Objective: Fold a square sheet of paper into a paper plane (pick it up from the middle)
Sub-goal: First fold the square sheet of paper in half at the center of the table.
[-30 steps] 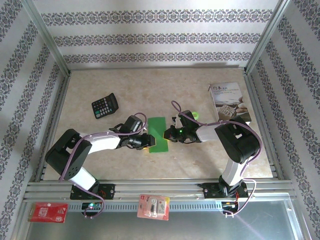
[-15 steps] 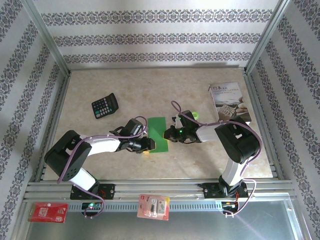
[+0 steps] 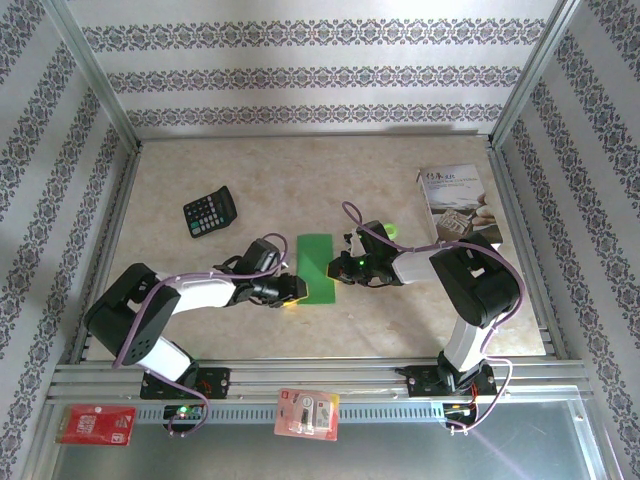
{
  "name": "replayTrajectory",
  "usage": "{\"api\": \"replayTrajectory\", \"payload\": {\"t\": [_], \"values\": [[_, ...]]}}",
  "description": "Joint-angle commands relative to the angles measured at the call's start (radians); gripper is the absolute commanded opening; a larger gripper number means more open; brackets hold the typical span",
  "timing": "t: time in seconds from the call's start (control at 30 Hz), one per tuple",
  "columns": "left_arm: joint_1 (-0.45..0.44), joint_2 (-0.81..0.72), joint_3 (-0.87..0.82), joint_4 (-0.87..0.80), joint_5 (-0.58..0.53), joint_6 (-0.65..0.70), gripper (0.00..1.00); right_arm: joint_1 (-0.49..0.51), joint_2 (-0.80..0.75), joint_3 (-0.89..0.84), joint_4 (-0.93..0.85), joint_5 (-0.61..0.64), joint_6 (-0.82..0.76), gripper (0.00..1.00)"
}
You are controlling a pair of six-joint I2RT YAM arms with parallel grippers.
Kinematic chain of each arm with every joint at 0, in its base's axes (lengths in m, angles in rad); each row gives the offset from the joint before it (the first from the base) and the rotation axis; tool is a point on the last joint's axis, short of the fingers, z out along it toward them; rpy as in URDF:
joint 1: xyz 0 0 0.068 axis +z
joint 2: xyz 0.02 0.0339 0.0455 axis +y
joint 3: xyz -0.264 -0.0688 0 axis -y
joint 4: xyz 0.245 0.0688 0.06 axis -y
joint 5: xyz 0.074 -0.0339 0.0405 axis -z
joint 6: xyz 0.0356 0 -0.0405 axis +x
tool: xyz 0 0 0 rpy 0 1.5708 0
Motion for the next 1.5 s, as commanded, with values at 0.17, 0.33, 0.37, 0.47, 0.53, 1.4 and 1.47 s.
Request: {"api": "replayTrajectory", "payload": {"t": [0.17, 0.33, 0.37, 0.47, 0.53, 1.4, 1.47], "values": [[0.03, 0.031, 0.085, 0.003, 0.013, 0.015, 0.23, 0.003, 0.092, -0.072, -0.196, 0.195, -0.041, 0.0], [0.044, 0.081, 0.125, -0.024, -0.008, 0.05, 0.11, 0.003, 0.091, -0.074, -0.197, 0.197, -0.039, 0.0], [0.049, 0.087, 0.13, -0.027, -0.007, 0.055, 0.09, 0.004, 0.09, -0.074, -0.196, 0.196, -0.039, 0.0], [0.063, 0.098, 0.136, -0.03, -0.007, 0.066, 0.02, 0.003, 0.09, -0.074, -0.197, 0.198, -0.039, 0.0], [0.072, 0.105, 0.137, -0.03, -0.006, 0.073, 0.0, 0.005, 0.092, -0.073, -0.197, 0.198, -0.039, 0.0], [0.112, 0.183, 0.078, -0.088, 0.023, 0.124, 0.0, 0.001, 0.017, -0.065, -0.184, 0.158, -0.042, 0.07], [0.113, 0.182, 0.078, -0.116, 0.031, 0.148, 0.0, -0.001, -0.033, -0.06, -0.185, 0.148, -0.049, 0.14]]}}
